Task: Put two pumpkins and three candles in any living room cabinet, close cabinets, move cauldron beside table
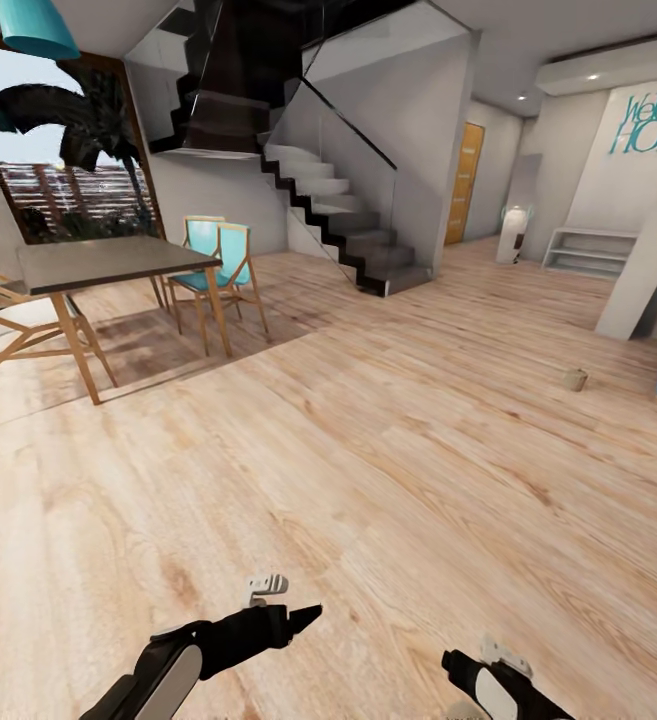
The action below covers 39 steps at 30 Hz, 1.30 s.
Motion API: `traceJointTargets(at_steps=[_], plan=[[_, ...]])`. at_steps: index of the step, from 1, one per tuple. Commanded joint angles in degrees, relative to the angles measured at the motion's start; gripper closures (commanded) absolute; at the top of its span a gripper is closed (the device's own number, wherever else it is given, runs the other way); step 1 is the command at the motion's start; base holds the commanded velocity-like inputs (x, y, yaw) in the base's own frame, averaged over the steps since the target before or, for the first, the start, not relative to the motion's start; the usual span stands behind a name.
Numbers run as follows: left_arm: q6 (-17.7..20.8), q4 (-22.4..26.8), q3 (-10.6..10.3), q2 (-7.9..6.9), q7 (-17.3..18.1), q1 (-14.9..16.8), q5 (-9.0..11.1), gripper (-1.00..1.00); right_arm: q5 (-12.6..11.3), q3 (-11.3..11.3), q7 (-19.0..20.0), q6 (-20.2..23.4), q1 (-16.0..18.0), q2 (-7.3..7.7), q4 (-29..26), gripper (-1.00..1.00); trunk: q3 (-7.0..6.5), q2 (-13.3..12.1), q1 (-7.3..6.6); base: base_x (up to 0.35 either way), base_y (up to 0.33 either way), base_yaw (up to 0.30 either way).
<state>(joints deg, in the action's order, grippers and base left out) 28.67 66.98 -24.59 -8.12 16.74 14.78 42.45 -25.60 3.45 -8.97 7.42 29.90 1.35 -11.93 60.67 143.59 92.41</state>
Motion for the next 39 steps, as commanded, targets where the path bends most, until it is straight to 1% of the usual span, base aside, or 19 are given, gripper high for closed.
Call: traceJointTargets(at_steps=[1, 13, 20, 29, 31, 32, 33, 36, 37, 39], plan=[[0.26, -0.02, -0.04, -0.04, 0.31, 0.03, 0.38, -1.0, 0.09, 0.37, -0.17, 0.39, 0.15, -0.06, -0.17, -1.0, 0.06, 0.02, -0.01, 0.0, 0.0, 0.0], [0.33, -0.16, -0.02, -0.05, 0.91, 0.04, 0.36, -1.0, -0.06, 0.47, -0.17, 0.4, 0.42, 0.08, 0.39, -1.0, 0.06, 0.02, -0.01, 0.0, 0.0, 0.0], [0.33, -0.18, -0.02, -0.05, 0.93, 0.03, 0.41, -1.0, -0.09, 0.7, -0.19, 0.4, 0.42, 0.33, 0.8, -1.0, 1.61, 0.12, 0.17, 0.0, 0.0, 0.0], [0.48, 0.03, -0.02, -0.05, 1.08, 0.02, 0.52, -1.0, -0.1, 0.76, -0.19, 0.4, 0.43, 0.39, 0.86, -1.0, 1.61, 0.12, 0.17, 0.0, 0.0, 0.0], [0.5, 0.03, -0.02, -0.05, 1.71, 0.04, 0.52, -1.0, -0.1, 0.76, -0.2, 0.4, 0.43, 0.4, 0.87, -1.0, 1.61, 0.12, 0.17, 0.0, 0.0, 0.0], [0.5, -0.01, -0.02, -0.05, 2.22, 0.03, 0.51, -1.0, -0.11, 0.78, -0.19, 0.4, 0.43, 0.4, 0.87, -1.0, 1.83, 0.13, 0.19, 0.0, 0.0, 0.0], [0.48, -0.12, -0.02, -0.05, 3.54, 0.05, 0.43, -1.0, -0.11, 0.79, -0.18, 0.4, 0.43, 0.4, 0.86, -1.0, 2.05, 0.14, 0.22, 0.0, 0.0, 0.0], [0.45, -0.28, -0.02, -0.05, 5.89, 0.06, 0.19, -1.0, -0.09, 0.78, -0.17, 0.4, 0.43, 0.39, 0.86, -1.0, 2.72, 0.19, 0.29, 0.0, 0.0, 0.0], [0.44, -0.3, -0.02, -0.05, 6.25, 0.04, 0.15, -1.0, -0.08, 0.77, -0.17, 0.4, 0.43, 0.37, 0.86, -1.0, 2.94, 0.2, 0.32, 0.0, 0.0, 0.0], [0.46, -0.32, -0.02, -0.05, 6.79, 0.05, 0.12, -1.0, -0.08, 0.77, -0.17, 0.4, 0.43, 0.35, 0.86, -1.0, 2.94, 0.2, 0.32, 0.0, 0.0, 0.0]])
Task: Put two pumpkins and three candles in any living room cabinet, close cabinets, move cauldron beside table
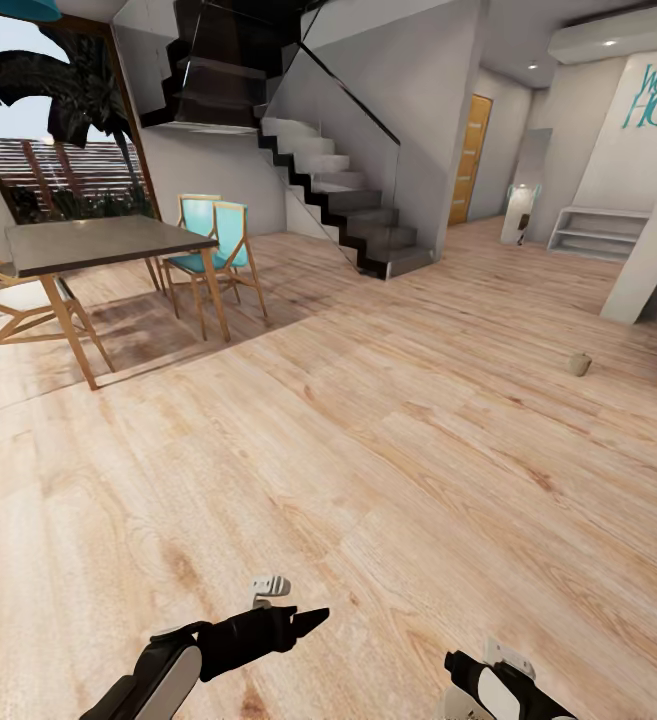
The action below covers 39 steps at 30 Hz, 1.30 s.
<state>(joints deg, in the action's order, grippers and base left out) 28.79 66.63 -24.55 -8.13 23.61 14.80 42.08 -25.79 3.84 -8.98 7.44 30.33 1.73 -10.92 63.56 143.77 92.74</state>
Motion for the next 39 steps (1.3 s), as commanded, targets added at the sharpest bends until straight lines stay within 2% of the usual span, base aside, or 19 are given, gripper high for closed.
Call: traceJointTargets(at_steps=[1, 7, 19, 28, 39], plan=[[0.36, 0.01, -0.06, -0.04, 0.28, 0.01, 0.53, -1.0, 0.12, 0.38, -0.16, 0.38, -0.01, -0.04, -0.16, -1.0, 0.05, 0.02, -0.01, 0.0, 0.0, 0.0], [0.35, 0.03, -0.09, -0.72, 0.84, 0.01, 0.74, -1.0, 0.18, 0.38, -0.17, 0.38, -0.01, -0.06, -0.16, -1.0, 0.05, 0.02, -0.01, 0.0, 0.0, 0.0], [0.3, 0.23, -0.15, -1.23, 1.02, -0.03, 0.81, -1.0, 0.21, 0.38, -0.16, 0.38, -0.01, -0.11, -0.16, -1.0, 2.71, 0.18, 0.3, 0.0, 0.0, 0.0], [0.28, 0.18, -0.15, -1.27, 1.71, -0.02, 0.81, -1.0, 0.16, 0.38, -0.19, 0.38, -0.01, 0.02, -0.16, -1.0, 2.71, 0.18, 0.3, 0.0, 0.0, 0.0], [0.15, 0.13, -0.15, -1.23, 1.79, -0.02, 0.81, -1.0, 0.33, 0.26, -0.16, 0.38, -0.01, -0.18, -0.37, -1.0, 5.14, 0.33, 0.58, 0.0, 0.0, 0.0]])
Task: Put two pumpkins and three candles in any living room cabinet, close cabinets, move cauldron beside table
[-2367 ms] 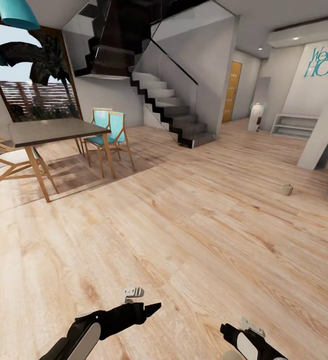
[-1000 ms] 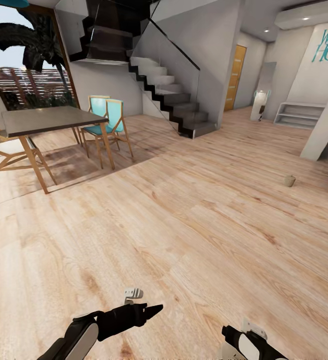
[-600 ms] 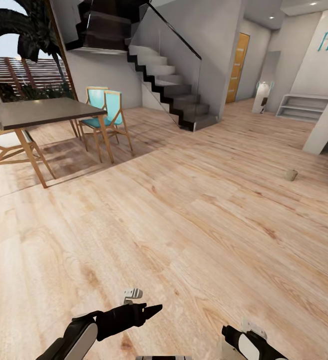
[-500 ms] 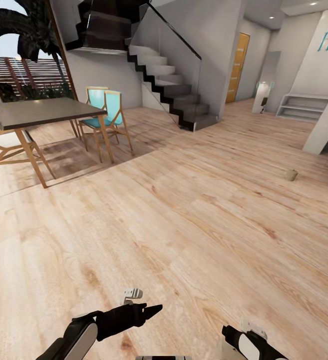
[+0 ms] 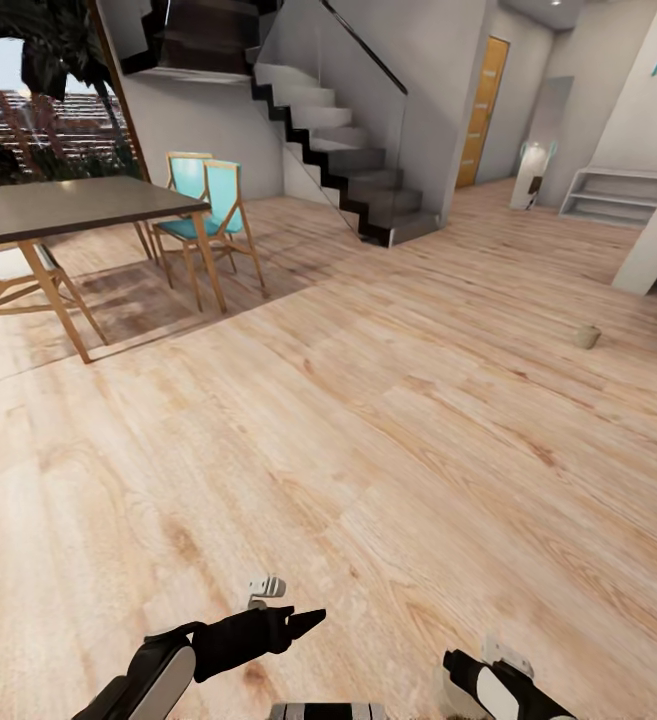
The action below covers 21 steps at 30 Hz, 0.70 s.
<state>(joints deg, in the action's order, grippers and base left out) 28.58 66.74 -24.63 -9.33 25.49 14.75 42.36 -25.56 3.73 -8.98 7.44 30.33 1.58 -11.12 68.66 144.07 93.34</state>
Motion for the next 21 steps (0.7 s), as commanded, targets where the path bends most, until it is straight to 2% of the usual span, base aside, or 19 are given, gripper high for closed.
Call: traceJointTargets(at_steps=[1, 3, 10, 21], plan=[[0.39, 0.04, -0.07, -0.05, -0.09, 0.03, 0.53, -1.0, 0.13, 0.35, -0.18, 0.38, -0.01, -0.05, -0.37, -1.0, 0.27, 0.03, 0.01, 0.0, 0.0, 0.0], [0.42, 0.02, -0.07, -0.06, -0.09, 0.04, 0.53, -1.0, 0.18, 0.32, -0.17, 0.38, 0.01, -0.07, -0.57, -1.0, 0.72, 0.06, 0.06, 0.0, 0.0, 0.0], [0.45, -0.01, -0.06, -0.08, -0.09, 0.02, 0.53, -1.0, 0.27, 0.22, -0.16, 0.45, 2.2, -0.25, -0.88, -1.0, 0.72, 0.06, 0.06, 0.0, 0.0, 0.0], [0.43, 0.07, -0.06, -0.06, -0.09, 0.03, 0.53, -1.0, 0.23, 0.09, -0.16, 0.46, 2.73, -0.27, -0.82, -1.0, 0.72, 0.06, 0.06, 0.0, 0.0, 0.0]])
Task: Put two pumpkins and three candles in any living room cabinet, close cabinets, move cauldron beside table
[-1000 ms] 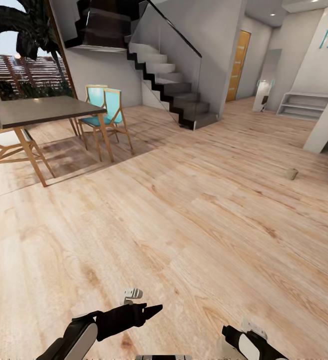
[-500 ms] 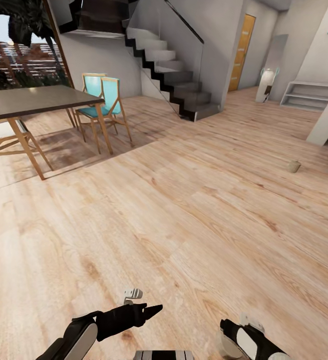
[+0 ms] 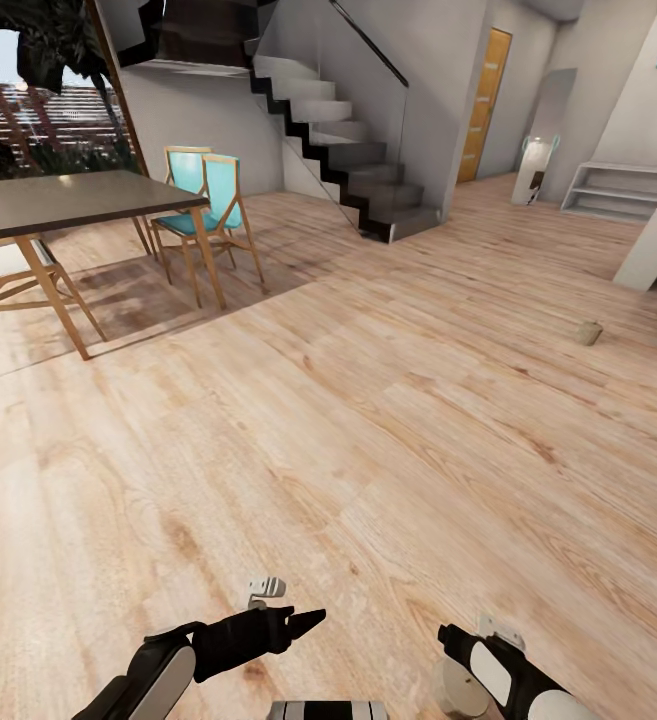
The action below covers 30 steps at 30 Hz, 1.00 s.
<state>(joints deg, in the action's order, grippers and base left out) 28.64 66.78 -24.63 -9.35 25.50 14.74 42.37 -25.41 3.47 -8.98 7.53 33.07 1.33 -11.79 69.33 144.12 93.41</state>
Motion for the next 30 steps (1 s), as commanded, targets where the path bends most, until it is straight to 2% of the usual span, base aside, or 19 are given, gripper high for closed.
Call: traceJointTargets(at_steps=[1, 30], plan=[[0.35, 0.03, -0.06, -0.04, -0.09, 0.03, 0.52, -1.0, 0.06, 0.34, -0.16, 0.38, -0.01, -0.02, -0.14, -1.0, 0.04, 0.02, -0.01, 0.0, 0.0, 0.0], [-0.01, 0.07, -0.04, -0.02, -0.18, 0.02, 0.55, -1.0, 0.01, 0.31, -0.16, 0.38, 0.01, 0.08, 0.11, -1.0, 0.04, 0.02, -0.01, 0.003, -0.003, 0.0]])
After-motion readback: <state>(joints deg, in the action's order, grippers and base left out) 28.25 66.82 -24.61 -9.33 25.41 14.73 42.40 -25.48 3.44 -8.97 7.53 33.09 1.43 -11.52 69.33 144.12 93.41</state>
